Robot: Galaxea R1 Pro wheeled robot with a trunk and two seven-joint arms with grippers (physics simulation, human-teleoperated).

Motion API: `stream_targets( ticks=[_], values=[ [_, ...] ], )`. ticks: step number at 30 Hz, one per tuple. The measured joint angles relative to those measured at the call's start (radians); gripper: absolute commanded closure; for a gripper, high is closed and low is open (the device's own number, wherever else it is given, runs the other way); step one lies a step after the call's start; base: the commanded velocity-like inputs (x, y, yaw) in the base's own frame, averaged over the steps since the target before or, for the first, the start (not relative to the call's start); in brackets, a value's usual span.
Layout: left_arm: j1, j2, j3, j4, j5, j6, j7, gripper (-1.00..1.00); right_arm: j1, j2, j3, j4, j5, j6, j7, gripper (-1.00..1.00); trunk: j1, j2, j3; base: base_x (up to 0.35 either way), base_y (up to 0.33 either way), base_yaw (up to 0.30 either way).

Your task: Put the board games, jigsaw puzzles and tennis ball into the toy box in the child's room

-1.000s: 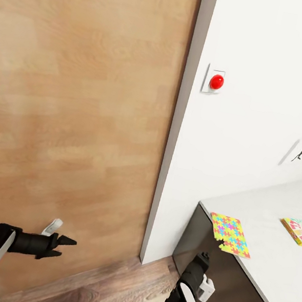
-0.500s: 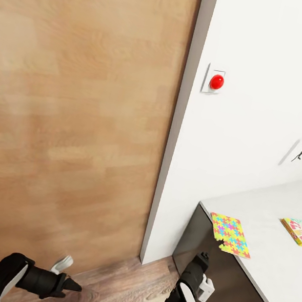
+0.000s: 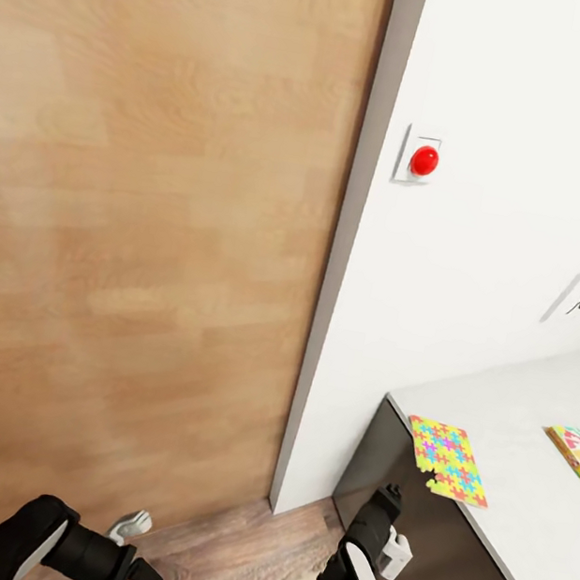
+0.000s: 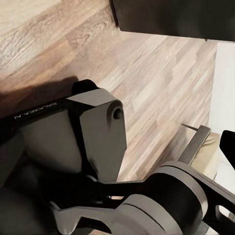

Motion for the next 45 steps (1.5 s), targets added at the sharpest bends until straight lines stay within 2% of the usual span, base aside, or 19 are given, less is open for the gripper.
stream_targets(
  ticks=[8, 15, 36, 41, 45],
  values=[
    [0.0, -0.001, -0.008, 0.001, -0.001, -0.013, 0.0, -1.0, 0.0, 0.0, -0.004, 0.0, 0.0, -0.002, 0.0, -1.0, 0.0, 0.0, 0.0, 0.013, 0.005, 0.0],
    [0.0, -0.001, -0.009, 0.002, -0.002, -0.027, 0.0, -1.0, 0.0, 0.0, -0.052, -0.002, -0.001, 0.008, 0.0, -1.0, 0.0, 0.0, 0.0, 0.082, 0.0, 0.0],
    [0.0, -0.001, -0.009, 0.003, -0.002, -0.035, -0.001, -1.0, 0.0, 0.0, -0.062, -0.004, -0.001, 0.007, -0.001, -1.0, 0.0, 0.0, 0.0, 0.017, 0.0, 0.0],
    [0.0, -0.001, -0.009, 0.003, -0.002, -0.035, -0.001, -1.0, 0.003, 0.0, -0.081, -0.057, 0.002, -0.004, -0.003, -1.0, 0.0, 0.0, 0.0, 0.0, 0.0, 0.0],
    [0.0, -0.001, -0.009, 0.003, -0.002, -0.035, -0.001, -1.0, 0.03, 0.0, -0.088, -0.125, 0.005, -0.018, -0.046, -1.0, 0.0, 0.0, 0.0, 0.0, 0.0, 0.0]
  ],
)
